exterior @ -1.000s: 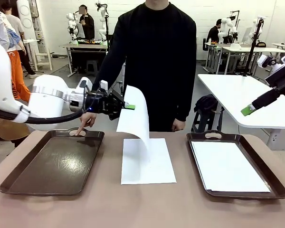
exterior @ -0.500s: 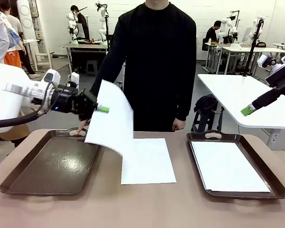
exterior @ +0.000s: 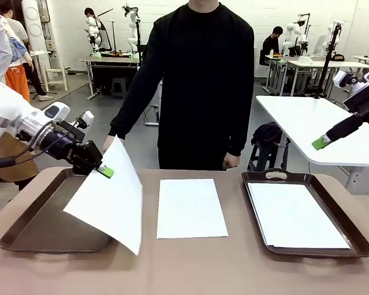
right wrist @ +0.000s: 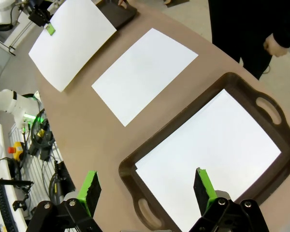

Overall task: Sort the A4 documents.
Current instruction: Place the A4 Paper in the designated Handle tray.

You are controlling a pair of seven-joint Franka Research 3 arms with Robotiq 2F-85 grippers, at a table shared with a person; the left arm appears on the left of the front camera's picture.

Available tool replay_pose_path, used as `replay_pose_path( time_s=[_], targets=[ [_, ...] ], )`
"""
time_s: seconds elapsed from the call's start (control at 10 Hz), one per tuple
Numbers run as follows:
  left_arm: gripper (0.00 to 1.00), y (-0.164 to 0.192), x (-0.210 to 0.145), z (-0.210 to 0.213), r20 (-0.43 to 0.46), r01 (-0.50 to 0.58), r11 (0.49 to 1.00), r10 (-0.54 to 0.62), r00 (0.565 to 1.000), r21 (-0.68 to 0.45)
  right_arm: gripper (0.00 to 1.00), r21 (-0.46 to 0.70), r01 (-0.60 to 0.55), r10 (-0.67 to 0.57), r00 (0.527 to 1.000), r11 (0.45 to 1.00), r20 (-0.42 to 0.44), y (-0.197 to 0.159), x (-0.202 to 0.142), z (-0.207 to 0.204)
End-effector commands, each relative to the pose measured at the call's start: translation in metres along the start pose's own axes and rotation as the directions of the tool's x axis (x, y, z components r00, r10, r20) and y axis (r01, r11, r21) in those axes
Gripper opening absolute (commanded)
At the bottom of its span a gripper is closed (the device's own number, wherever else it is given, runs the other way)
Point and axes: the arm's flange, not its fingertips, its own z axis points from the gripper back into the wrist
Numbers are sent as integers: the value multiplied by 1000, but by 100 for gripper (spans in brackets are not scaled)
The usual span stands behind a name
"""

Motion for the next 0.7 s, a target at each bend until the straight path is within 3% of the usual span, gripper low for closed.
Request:
replay_pose_path(
  time_s=[0.0,0.6],
  targets=[
    [1,12,8,20,-26,-23,999,24,999,41,100,-3,0,0,1000,1000,4,0,1,-1],
    [1,72,13,61,-35,-84,982,91,995,170,100,-3,0,0,1000,1000,4,0,1,-1]
  ],
)
